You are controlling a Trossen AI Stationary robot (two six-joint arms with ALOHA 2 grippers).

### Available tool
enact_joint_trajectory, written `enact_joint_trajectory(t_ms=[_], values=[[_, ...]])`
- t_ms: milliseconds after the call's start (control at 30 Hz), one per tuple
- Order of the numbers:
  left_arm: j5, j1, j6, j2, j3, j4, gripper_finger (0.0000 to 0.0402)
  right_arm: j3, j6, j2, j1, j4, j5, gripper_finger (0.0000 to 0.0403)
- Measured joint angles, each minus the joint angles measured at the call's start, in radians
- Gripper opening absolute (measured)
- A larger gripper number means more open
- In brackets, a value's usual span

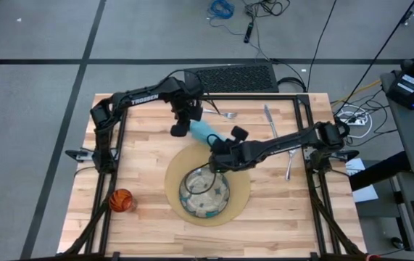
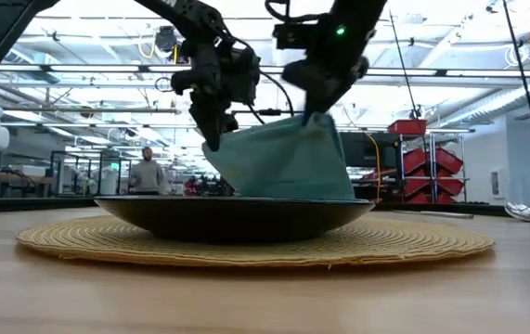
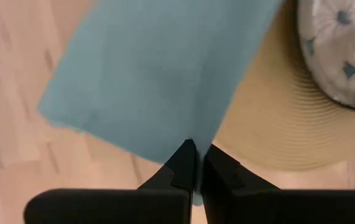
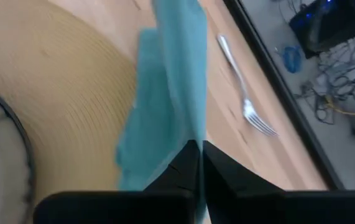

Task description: Set table place

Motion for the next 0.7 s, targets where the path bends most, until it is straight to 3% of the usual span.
enact_joint_trajectory(t_ms=[233, 467, 600, 700], values=[[-0.023, -0.038, -0.001, -0.036, 0.022, 0.085, 0.0, 0.0, -0.063, -0.095, -0.034, -0.108, 0.12, 0.0], [-0.036, -0.035, -0.027, -0.148, 0.16, 0.071, 0.0, 0.0, -0.214, -0.234, -0.125, -0.076, 0.128, 0.0], [-0.053, -0.036, -0.054, -0.22, 0.235, 0.066, 0.0, 0.0, -0.35, -0.316, -0.182, 0.007, 0.051, 0.0], [-0.053, -0.035, -0.115, -0.256, 0.252, 0.067, 0.0, 0.0, -0.353, -0.347, -0.214, 0.046, -0.094, 0.0]])
